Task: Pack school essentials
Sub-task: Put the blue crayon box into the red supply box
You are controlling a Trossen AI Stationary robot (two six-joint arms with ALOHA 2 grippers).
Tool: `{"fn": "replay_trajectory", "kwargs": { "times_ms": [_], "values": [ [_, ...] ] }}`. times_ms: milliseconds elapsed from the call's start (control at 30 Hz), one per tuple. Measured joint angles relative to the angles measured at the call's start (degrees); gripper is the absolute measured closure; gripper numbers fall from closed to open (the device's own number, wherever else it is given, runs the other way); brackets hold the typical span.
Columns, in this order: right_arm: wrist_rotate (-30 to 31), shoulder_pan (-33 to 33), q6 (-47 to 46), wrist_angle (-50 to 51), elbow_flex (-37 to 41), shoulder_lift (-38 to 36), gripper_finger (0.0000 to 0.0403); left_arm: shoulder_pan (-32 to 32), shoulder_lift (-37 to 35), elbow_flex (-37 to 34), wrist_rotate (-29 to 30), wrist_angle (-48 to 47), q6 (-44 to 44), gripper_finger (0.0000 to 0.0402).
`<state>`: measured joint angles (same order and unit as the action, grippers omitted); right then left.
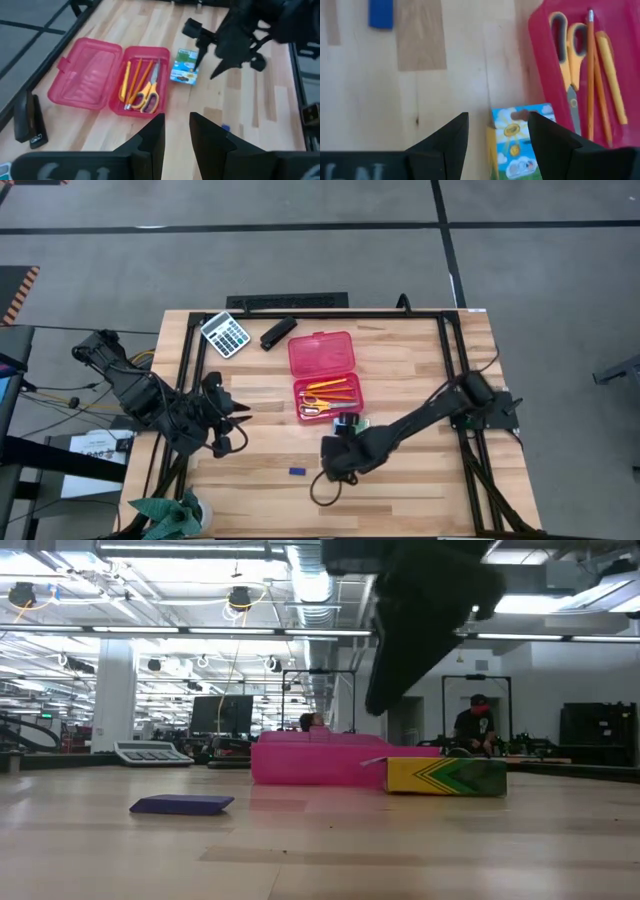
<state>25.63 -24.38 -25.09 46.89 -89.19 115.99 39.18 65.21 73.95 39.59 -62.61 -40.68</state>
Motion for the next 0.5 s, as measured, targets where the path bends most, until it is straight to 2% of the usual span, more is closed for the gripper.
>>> {"fn": "replay_trajectory", "kwargs": {
  "times_ms": [200,500],
  "values": [
    [1.21,0.04,-3.09,5.98,-7.61,7.35,0.0188,0.01,-0.01,0.0,-4.01,-0.02,2.64,0.0317],
    [2.19,0.15,-7.99,9.79,-8.63,12.34,0.0188,1.24,0.0,0.0,-5.37,-0.04,3.47,0.0317]
  ]
}}
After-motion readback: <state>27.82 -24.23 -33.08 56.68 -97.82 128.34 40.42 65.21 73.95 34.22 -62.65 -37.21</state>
